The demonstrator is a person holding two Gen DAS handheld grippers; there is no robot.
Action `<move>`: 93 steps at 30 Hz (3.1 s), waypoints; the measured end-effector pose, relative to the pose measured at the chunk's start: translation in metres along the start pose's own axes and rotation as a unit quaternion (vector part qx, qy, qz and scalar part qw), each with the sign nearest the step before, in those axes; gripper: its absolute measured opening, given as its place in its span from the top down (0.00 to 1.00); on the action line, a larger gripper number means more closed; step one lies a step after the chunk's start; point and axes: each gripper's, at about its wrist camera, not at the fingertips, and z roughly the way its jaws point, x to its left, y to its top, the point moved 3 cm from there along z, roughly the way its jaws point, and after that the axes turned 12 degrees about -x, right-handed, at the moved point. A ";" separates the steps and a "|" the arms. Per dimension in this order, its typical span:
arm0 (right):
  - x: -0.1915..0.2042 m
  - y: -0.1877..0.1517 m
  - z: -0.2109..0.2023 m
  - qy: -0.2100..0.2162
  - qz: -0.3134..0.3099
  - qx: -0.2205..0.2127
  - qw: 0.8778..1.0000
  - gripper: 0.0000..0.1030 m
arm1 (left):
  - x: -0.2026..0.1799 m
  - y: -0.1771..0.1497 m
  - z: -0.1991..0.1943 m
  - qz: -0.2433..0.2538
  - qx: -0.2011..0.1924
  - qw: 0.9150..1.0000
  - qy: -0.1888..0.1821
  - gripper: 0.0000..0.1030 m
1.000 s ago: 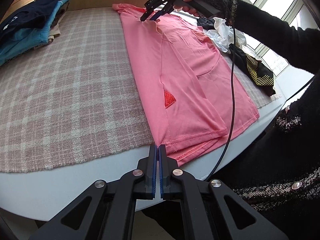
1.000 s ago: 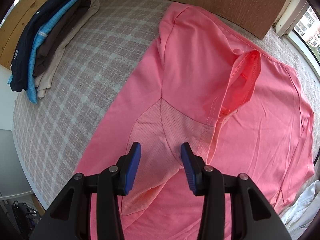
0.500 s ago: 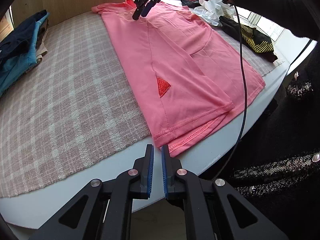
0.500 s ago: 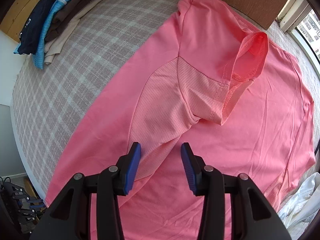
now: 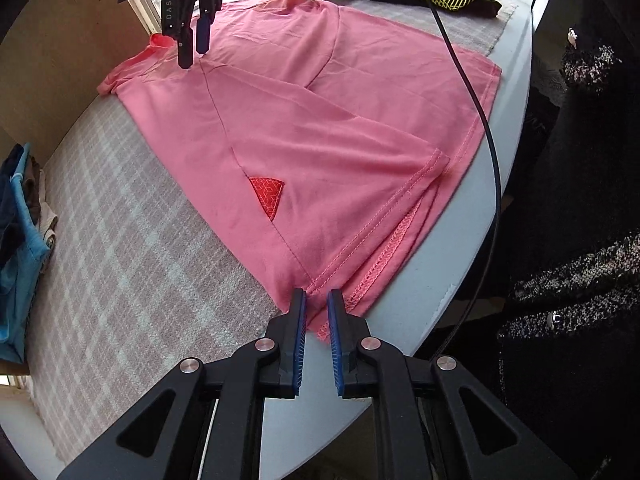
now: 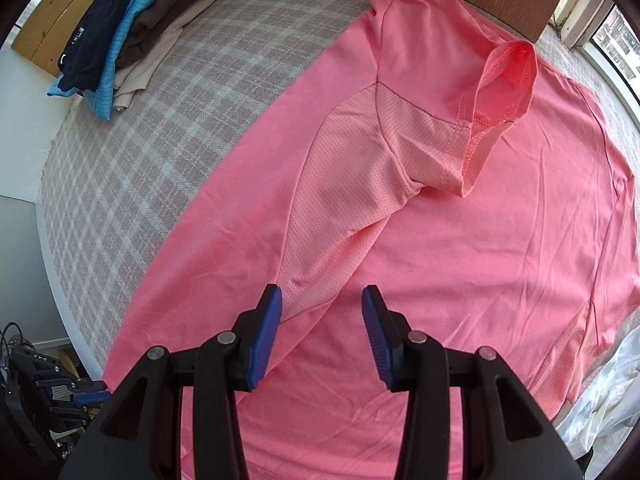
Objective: Fold clothes
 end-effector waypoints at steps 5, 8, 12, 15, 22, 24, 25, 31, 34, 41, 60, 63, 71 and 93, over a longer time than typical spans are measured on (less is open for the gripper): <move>-0.007 -0.021 -0.007 0.013 0.018 -0.001 1.000 0.60 | -0.004 0.004 0.004 0.052 0.018 0.998 -0.023 0.89; -0.021 -0.039 -0.011 0.018 0.030 -0.003 0.999 0.60 | -0.008 0.005 0.007 0.087 0.027 0.995 -0.034 0.89; -0.041 -0.064 -0.016 0.023 0.045 -0.003 0.999 0.60 | -0.004 0.011 0.012 0.116 0.039 0.992 -0.037 0.85; -0.055 -0.057 -0.020 0.025 0.056 -0.004 0.998 0.60 | -0.005 0.016 0.013 0.144 0.040 0.988 -0.049 0.86; -0.072 -0.079 -0.026 0.025 0.077 -0.008 0.997 0.60 | 0.014 0.022 0.013 0.092 0.045 0.991 -0.091 0.96; -0.079 -0.082 -0.032 0.025 0.077 -0.008 0.997 0.60 | 0.020 0.023 0.010 0.076 0.041 0.991 -0.097 0.96; -0.082 -0.082 -0.033 0.025 0.076 -0.008 0.997 0.60 | 0.021 0.022 0.009 0.070 0.038 0.992 -0.096 0.96; -0.077 -0.047 -0.029 0.023 0.068 -0.008 0.997 0.60 | 0.032 0.018 0.001 0.035 0.022 0.996 -0.084 0.96; -0.076 -0.037 -0.028 0.025 0.073 -0.012 0.997 0.60 | 0.039 0.016 0.000 0.022 0.014 0.997 -0.075 0.97; -0.079 0.025 -0.031 0.013 0.077 -0.068 0.995 0.60 | 0.024 0.004 -0.010 -0.032 -0.010 0.994 -0.102 0.97; -0.120 0.218 0.033 -0.091 0.026 -0.118 0.989 0.60 | 0.086 -0.014 0.006 -0.256 -0.042 0.962 -0.081 0.65; -0.126 0.215 0.032 -0.074 0.033 -0.111 0.991 0.96 | 0.074 -0.013 0.016 -0.245 -0.035 0.964 -0.097 0.75; -0.143 0.214 0.018 -0.095 0.038 -0.126 0.987 0.59 | 0.051 -0.010 0.012 -0.222 -0.030 0.968 -0.112 0.90; 0.002 0.043 -0.020 0.074 -0.065 -0.077 0.992 0.48 | 0.073 -0.022 -0.012 -0.285 -0.047 0.957 -0.043 0.67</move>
